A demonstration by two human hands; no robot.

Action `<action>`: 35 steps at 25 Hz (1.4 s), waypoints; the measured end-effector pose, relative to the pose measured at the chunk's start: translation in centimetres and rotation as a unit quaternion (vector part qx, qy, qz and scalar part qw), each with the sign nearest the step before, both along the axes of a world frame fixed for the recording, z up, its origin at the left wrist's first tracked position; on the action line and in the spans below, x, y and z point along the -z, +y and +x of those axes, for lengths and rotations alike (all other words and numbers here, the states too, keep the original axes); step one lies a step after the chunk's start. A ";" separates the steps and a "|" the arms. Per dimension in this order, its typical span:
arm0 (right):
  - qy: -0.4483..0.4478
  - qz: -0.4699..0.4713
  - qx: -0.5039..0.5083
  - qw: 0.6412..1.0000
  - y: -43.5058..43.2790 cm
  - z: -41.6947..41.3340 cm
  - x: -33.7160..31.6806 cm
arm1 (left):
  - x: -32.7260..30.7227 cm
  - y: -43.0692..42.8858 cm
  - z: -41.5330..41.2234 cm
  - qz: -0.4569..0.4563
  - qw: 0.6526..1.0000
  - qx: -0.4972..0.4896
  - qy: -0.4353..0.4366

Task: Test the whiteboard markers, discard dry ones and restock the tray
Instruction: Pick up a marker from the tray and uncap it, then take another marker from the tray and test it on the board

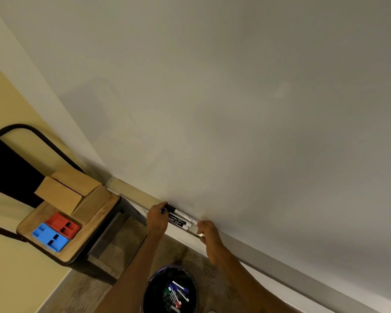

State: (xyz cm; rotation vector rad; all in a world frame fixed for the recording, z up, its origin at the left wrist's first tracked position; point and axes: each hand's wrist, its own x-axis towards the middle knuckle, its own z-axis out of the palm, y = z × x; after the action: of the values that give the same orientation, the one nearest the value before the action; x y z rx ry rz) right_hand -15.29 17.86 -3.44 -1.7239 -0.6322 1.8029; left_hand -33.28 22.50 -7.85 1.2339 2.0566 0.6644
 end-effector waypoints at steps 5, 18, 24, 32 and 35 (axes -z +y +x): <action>0.019 0.012 -0.014 1.000 0.0 -0.4 0.6 | 0.1 0.3 -0.9 0.006 1.000 -0.025 -0.014; -0.200 0.238 -0.106 0.945 -6.8 6.0 -1.0 | -3.5 -7.3 7.4 0.078 0.990 0.114 0.012; -0.298 0.291 -0.122 0.901 -14.9 12.7 -3.3 | -6.6 -15.5 15.1 0.086 0.979 0.184 0.009; -0.402 0.304 -0.080 0.860 -27.4 24.6 -4.5 | -8.3 -26.7 27.9 0.060 0.956 0.286 0.020; -0.423 0.287 -0.026 0.859 -30.9 29.6 -4.6 | -8.4 -29.0 33.0 0.051 0.943 0.328 0.016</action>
State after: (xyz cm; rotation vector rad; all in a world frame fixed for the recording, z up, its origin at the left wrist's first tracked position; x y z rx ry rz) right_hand 14.27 -13.07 1.15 -1.9842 -1.4030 0.6474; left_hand -0.33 -6.52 0.58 1.8660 1.4940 0.4302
